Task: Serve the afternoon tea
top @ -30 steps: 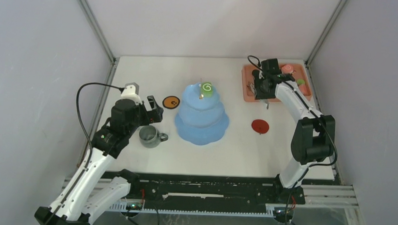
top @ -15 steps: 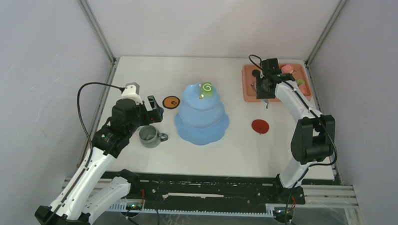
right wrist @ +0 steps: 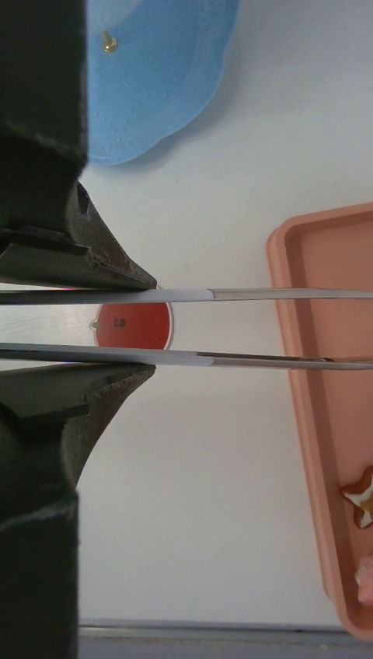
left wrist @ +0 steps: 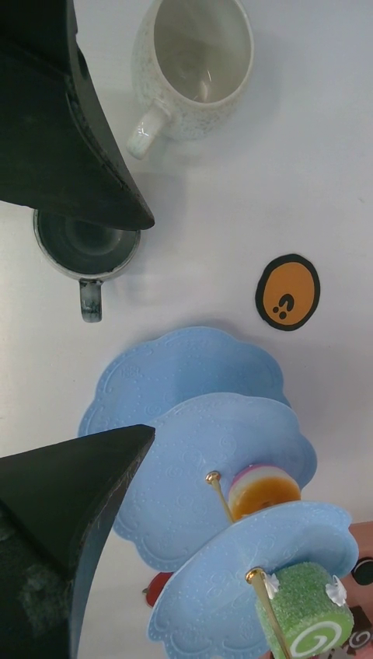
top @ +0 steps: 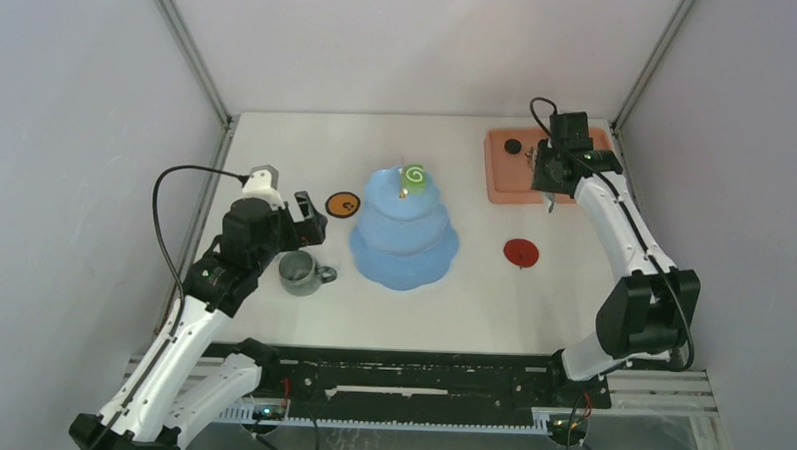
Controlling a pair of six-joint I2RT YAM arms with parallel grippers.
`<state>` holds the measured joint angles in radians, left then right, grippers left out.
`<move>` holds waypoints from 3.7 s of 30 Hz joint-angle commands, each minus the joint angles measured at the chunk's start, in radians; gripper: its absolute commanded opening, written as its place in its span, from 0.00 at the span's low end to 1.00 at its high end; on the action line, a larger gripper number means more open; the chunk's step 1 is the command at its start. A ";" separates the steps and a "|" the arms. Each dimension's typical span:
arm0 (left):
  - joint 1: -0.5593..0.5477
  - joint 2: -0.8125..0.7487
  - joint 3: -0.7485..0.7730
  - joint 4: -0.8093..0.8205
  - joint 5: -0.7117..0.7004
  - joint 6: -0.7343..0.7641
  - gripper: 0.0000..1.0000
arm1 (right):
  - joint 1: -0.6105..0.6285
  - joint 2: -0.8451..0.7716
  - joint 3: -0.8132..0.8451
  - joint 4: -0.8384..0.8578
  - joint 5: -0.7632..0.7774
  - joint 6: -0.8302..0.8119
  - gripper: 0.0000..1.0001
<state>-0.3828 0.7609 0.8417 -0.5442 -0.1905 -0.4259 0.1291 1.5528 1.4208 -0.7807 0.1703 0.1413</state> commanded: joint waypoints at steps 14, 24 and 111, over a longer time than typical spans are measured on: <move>0.007 -0.044 0.040 0.015 -0.005 0.026 1.00 | 0.104 -0.335 -0.114 -0.080 -0.031 0.083 0.16; 0.006 -0.061 0.040 0.003 0.015 0.023 1.00 | 0.265 -0.534 -0.156 -0.226 -0.110 0.100 0.16; 0.007 -0.077 0.056 -0.049 -0.104 0.059 1.00 | 0.837 -0.579 -0.304 -0.120 -0.109 0.335 0.32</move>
<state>-0.3828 0.6914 0.8444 -0.6205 -0.2676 -0.3893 0.9630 1.0752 1.1233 -0.8028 0.0479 0.4335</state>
